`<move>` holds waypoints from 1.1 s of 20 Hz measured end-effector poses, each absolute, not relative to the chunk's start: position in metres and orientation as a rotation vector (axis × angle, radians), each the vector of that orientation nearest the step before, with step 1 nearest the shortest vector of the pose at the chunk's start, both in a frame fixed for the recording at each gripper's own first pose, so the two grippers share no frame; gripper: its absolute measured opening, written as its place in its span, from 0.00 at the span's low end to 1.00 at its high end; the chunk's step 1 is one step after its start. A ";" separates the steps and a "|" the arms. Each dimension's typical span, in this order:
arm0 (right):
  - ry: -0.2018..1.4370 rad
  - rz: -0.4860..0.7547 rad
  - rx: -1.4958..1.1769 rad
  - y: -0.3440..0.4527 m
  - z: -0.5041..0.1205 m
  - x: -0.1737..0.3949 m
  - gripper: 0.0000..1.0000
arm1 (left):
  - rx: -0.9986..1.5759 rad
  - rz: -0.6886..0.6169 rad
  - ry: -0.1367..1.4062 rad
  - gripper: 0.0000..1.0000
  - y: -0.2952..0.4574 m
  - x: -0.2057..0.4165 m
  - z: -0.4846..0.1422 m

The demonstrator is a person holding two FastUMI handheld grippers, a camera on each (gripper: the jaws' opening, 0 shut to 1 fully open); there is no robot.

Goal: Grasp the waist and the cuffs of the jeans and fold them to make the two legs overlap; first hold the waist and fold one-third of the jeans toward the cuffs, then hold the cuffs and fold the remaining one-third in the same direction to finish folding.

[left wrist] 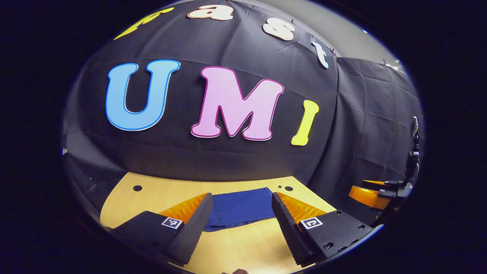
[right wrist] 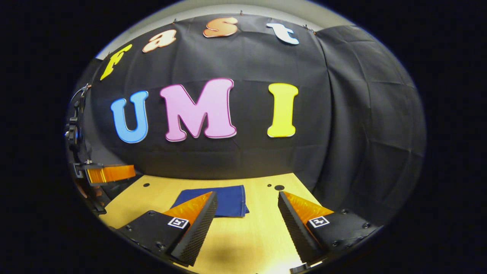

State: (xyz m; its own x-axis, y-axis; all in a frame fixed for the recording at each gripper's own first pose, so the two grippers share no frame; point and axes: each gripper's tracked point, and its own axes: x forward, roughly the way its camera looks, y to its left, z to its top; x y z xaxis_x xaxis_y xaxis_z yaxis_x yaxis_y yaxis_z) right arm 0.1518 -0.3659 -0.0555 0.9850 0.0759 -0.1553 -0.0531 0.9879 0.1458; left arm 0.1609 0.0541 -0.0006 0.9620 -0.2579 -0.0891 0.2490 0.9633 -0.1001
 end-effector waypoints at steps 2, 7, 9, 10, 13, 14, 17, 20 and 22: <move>0.112 0.052 0.145 -0.355 -0.035 0.128 0.98 | -0.096 -0.191 0.067 0.96 0.088 0.124 0.008; 0.107 0.089 0.088 -0.315 -0.021 0.072 0.97 | -0.065 -0.068 -0.008 0.96 0.141 0.046 0.019; 0.113 0.106 0.111 -0.301 -0.020 0.053 0.97 | -0.043 -0.068 -0.018 0.97 0.140 0.030 0.019; 0.115 0.108 0.111 -0.299 -0.020 0.049 0.97 | -0.036 -0.071 -0.026 0.96 0.139 0.024 0.019; 0.108 0.140 0.107 -0.289 -0.016 0.045 0.97 | -0.029 -0.057 -0.022 0.96 0.141 0.018 0.017; 0.101 0.147 0.102 -0.290 -0.013 0.044 0.97 | -0.033 -0.053 -0.025 0.97 0.140 0.017 0.018; 0.073 0.173 0.108 -0.291 -0.005 0.051 0.96 | -0.024 -0.024 -0.032 0.96 0.139 0.018 0.021; 0.059 0.220 0.100 -0.296 0.000 0.061 0.97 | -0.048 0.015 -0.052 0.96 0.134 0.021 0.031; 0.057 0.257 0.097 -0.299 0.002 0.067 0.97 | -0.058 0.054 -0.053 0.96 0.131 0.022 0.031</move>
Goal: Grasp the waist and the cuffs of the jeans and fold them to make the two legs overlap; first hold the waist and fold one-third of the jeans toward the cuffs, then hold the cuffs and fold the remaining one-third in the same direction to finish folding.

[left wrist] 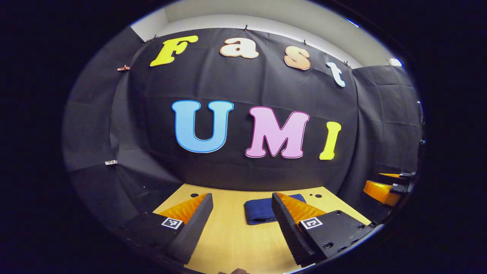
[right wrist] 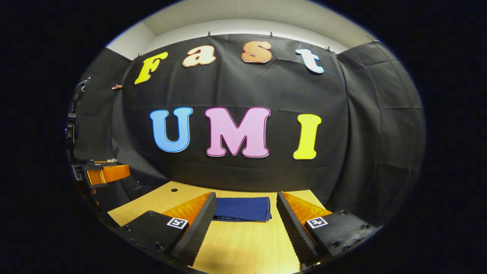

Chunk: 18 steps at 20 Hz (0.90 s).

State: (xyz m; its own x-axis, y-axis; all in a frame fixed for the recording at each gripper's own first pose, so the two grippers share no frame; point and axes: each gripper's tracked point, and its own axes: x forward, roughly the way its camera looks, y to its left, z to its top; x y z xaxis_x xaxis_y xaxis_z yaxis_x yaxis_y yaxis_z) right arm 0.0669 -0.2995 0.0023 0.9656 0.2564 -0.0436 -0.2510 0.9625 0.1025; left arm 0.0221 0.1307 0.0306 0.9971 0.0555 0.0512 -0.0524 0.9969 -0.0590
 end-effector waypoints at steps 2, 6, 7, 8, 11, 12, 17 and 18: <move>0.056 0.273 0.097 -0.308 0.004 0.070 0.96 | -0.050 0.076 -0.057 0.96 0.127 0.020 0.032; 0.068 0.285 0.101 -0.324 -0.003 0.070 0.96 | -0.059 0.105 -0.056 0.96 0.117 0.020 0.035; 0.074 0.289 0.103 -0.327 -0.003 0.069 0.96 | -0.064 0.094 -0.062 0.97 0.108 0.018 0.036; 0.075 0.287 0.104 -0.333 -0.003 0.068 0.96 | -0.057 0.094 -0.061 0.96 0.103 0.021 0.036; 0.080 0.268 0.117 -0.345 -0.005 0.071 0.96 | -0.041 0.077 -0.053 0.97 0.091 0.023 0.034; 0.077 0.263 0.115 -0.347 -0.003 0.071 0.97 | -0.033 0.072 -0.054 0.97 0.091 0.023 0.035; 0.073 0.252 0.081 -0.348 -0.001 0.066 0.96 | -0.007 0.041 -0.051 0.97 0.084 0.026 0.032; 0.075 0.248 0.081 -0.348 -0.002 0.065 0.96 | -0.006 0.036 -0.051 0.97 0.084 0.027 0.030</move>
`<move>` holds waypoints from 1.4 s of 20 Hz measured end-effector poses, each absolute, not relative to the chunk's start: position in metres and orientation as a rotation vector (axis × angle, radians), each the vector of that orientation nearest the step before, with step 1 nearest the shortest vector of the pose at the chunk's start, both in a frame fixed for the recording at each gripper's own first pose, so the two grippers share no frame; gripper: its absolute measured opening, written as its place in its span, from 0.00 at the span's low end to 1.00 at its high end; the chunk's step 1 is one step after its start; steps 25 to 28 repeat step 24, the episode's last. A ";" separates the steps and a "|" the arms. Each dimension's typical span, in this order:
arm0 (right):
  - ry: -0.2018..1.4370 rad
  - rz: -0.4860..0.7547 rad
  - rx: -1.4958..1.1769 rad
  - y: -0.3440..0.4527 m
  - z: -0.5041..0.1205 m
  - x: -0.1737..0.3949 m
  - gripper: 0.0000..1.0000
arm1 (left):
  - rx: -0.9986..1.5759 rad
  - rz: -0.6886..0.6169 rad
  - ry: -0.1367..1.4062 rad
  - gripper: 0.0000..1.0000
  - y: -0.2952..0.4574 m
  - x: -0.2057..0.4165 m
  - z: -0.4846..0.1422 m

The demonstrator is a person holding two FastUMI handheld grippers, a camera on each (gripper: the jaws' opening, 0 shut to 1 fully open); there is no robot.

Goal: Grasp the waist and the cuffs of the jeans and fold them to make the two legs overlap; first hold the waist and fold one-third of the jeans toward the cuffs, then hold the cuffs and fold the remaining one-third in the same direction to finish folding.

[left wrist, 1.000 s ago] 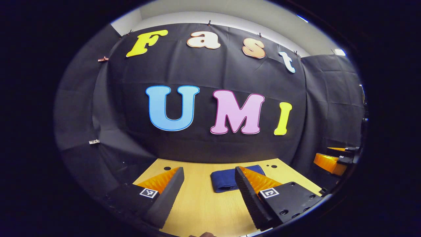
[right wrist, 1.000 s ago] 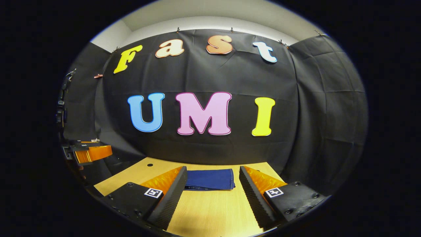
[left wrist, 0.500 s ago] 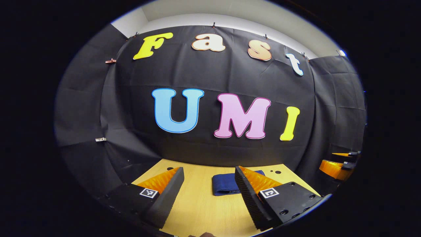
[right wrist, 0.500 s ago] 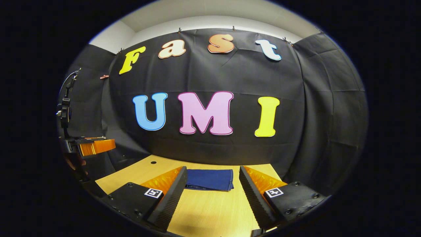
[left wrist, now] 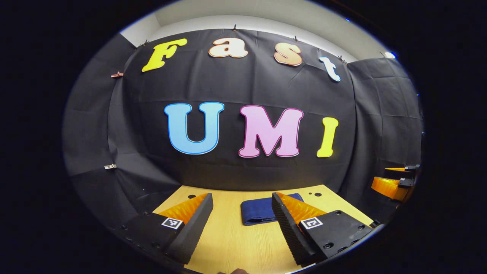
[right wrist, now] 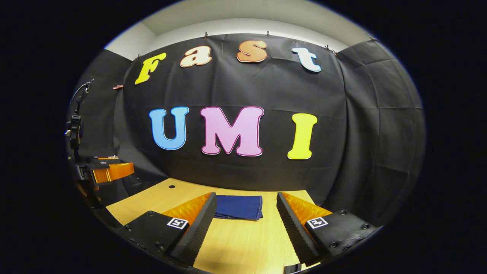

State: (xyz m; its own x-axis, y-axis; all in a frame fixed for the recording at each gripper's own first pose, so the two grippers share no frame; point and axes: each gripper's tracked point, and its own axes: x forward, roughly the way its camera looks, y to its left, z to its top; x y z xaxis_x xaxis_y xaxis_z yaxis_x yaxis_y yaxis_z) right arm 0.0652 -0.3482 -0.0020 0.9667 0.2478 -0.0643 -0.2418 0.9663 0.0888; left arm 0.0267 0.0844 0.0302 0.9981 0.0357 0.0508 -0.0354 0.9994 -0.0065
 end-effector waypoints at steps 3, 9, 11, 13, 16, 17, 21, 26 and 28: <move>0.081 0.230 0.094 -0.348 -0.003 0.063 0.97 | 0.007 0.034 -0.052 0.97 0.088 0.026 0.030; 0.091 0.200 0.102 -0.337 -0.009 0.053 0.96 | 0.003 0.038 -0.025 0.97 0.108 0.023 0.015; 0.103 0.198 0.098 -0.329 -0.012 0.048 0.96 | -0.003 0.036 -0.019 0.97 0.117 0.020 0.012; 0.109 0.195 0.101 -0.321 -0.013 0.042 0.96 | -0.042 0.017 0.001 0.96 0.123 0.017 0.004; 0.086 0.184 0.148 -0.310 -0.009 0.036 0.96 | -0.142 -0.009 0.030 0.96 0.128 0.019 -0.009; 0.086 0.180 0.150 -0.307 -0.010 0.033 0.97 | -0.144 -0.011 0.029 0.97 0.131 0.020 -0.014; 0.088 0.175 0.129 -0.295 -0.016 0.020 0.96 | -0.105 -0.048 0.022 0.96 0.135 0.012 -0.015; 0.103 0.193 0.130 -0.280 -0.021 0.013 0.96 | -0.058 -0.051 -0.001 0.96 0.143 0.004 -0.014; 0.103 0.193 0.130 -0.280 -0.021 0.013 0.96 | -0.058 -0.051 -0.001 0.96 0.143 0.004 -0.014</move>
